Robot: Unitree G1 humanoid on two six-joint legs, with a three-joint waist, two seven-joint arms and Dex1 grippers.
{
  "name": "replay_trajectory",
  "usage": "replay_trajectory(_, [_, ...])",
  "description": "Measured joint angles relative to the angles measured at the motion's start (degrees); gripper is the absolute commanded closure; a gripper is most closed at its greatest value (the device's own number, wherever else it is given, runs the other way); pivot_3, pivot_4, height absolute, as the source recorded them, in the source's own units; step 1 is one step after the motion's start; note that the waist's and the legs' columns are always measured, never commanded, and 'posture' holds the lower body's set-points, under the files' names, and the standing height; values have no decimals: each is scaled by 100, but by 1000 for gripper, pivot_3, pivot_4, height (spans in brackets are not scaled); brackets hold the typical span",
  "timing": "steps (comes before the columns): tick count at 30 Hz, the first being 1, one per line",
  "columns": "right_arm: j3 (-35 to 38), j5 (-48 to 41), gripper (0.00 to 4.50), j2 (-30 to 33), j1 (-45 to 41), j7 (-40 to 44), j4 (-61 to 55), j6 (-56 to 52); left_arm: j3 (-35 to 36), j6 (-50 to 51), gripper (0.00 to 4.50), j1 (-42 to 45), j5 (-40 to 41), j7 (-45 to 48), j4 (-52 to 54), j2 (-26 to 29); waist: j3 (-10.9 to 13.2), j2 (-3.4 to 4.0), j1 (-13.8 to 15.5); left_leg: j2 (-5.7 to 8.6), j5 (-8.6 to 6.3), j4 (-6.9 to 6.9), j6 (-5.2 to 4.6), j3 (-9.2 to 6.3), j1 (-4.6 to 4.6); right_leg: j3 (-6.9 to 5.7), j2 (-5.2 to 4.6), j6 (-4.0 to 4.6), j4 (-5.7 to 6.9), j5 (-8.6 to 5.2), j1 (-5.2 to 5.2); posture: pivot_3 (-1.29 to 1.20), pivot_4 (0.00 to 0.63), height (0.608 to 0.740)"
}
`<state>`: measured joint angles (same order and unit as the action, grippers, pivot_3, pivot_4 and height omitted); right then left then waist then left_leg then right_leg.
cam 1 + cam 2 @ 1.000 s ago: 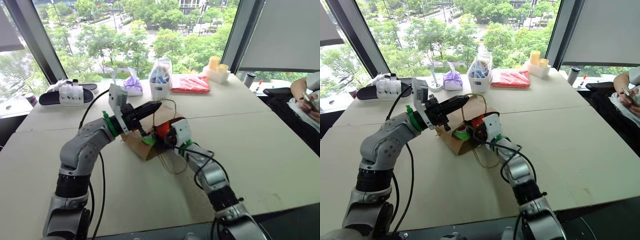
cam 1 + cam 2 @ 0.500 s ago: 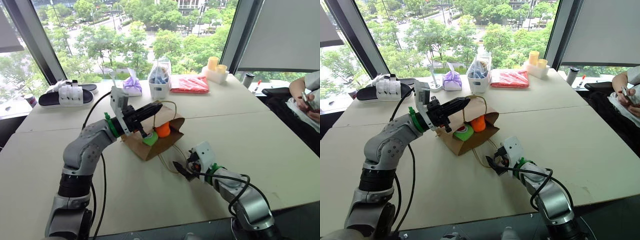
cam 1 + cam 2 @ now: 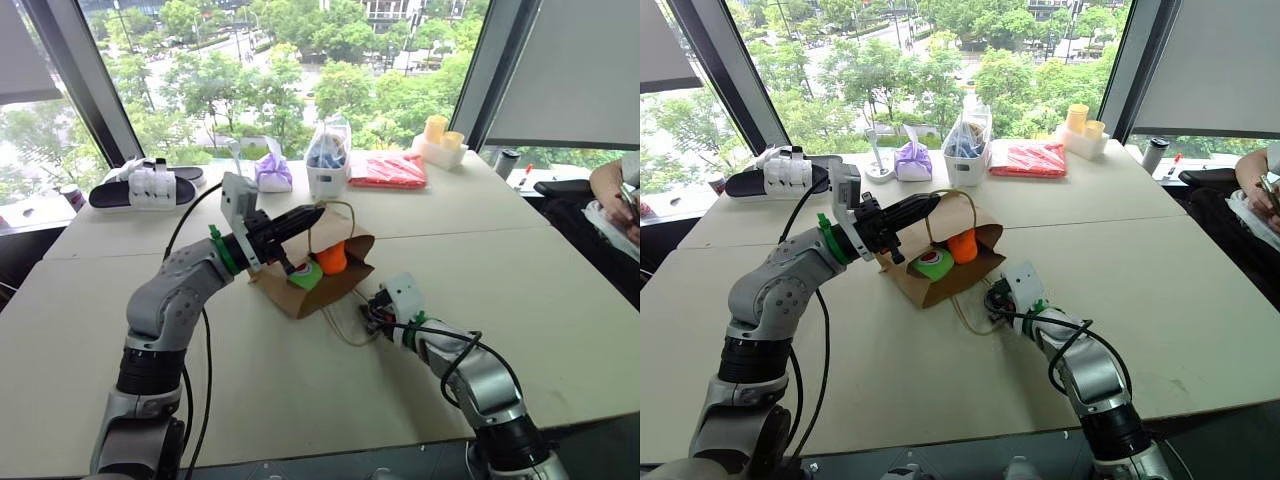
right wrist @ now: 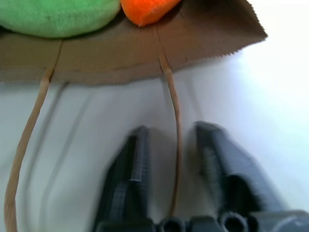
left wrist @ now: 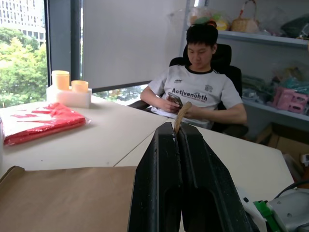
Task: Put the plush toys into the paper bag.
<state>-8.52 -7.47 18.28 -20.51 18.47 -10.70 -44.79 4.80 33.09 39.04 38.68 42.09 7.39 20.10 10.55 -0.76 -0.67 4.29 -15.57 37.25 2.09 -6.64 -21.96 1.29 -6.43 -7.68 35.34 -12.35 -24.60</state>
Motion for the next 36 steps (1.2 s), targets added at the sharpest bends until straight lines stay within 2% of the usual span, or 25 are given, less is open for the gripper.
replay_trajectory(6, [187,-195,4463,1,-102,105,-46,-316,2,14,4500,0,11,-8,1,1,0,0,-10,-1,0,-3,0,0,0,-1,0,0,-1,0,-1,0,150,740])
replay_trajectory(9, [684,-547,4463,57,-355,203,-326,-671,90,166,4500,44,211,-95,-7,-19,1,0,-6,-1,0,-1,0,-1,-4,-1,0,0,-2,0,-3,0,150,740])
replay_trajectory(15, [1956,-1455,4463,470,-2025,357,-914,-1234,162,233,4500,786,302,-9,-306,53,1,0,-9,-1,-2,-10,-3,-4,-7,-8,0,0,-7,0,-7,0,150,740])
replay_trajectory(17, [2135,-1589,4463,571,-2206,362,-989,-1266,156,223,4500,792,272,43,-452,63,-1,-2,-10,-2,-4,-13,-6,-8,-5,-14,0,0,-7,0,-5,0,150,740])
replay_trajectory(27, [1895,-1706,4463,594,-1981,366,-723,-1356,47,-270,4500,799,-229,28,-1237,-188,0,-1,-15,-1,0,-7,0,-1,-29,-9,-3,-1,-9,0,-26,0,150,740])
replay_trajectory(36, [1930,-1859,4463,804,-1981,357,-772,-1405,141,-212,4500,1229,-93,-53,-1374,-323,0,-2,-10,0,-1,-1,-1,-2,-34,-10,-4,-1,-8,1,-27,0,150,740])
